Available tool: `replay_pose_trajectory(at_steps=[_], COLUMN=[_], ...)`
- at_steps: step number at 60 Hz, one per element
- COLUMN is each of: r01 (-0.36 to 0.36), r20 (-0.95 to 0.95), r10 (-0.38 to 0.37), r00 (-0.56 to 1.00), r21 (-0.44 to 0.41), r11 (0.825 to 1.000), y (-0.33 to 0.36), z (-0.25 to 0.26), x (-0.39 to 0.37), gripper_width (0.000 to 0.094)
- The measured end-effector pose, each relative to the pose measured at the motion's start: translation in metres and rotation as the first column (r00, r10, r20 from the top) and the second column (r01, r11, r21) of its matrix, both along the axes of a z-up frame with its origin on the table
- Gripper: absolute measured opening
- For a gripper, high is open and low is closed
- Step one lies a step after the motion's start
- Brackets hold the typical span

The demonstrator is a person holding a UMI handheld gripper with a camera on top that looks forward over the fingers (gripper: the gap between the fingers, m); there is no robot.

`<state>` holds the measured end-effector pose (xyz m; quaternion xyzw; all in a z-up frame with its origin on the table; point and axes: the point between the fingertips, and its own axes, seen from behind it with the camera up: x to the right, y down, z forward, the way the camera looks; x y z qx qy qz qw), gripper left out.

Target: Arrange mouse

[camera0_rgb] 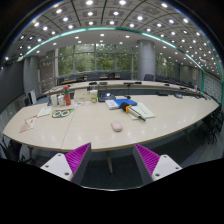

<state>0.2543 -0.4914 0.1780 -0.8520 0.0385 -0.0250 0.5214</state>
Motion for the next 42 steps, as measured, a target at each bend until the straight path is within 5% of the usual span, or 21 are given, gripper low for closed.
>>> replay_pose_trajectory(at_steps=[22, 42], r01=[0.031, -0.08], r20=[0.023, 0.013], r10=[-0.03, 0.082], r00=[0.999, 0.997], r21=[-0.081, -0.146], r11=[0.996, 0.986], y=[0.052, 0.206], z=[-0.069, -0.138], x=[0.031, 0.049], gripper_width=[0.0855, 0.0853])
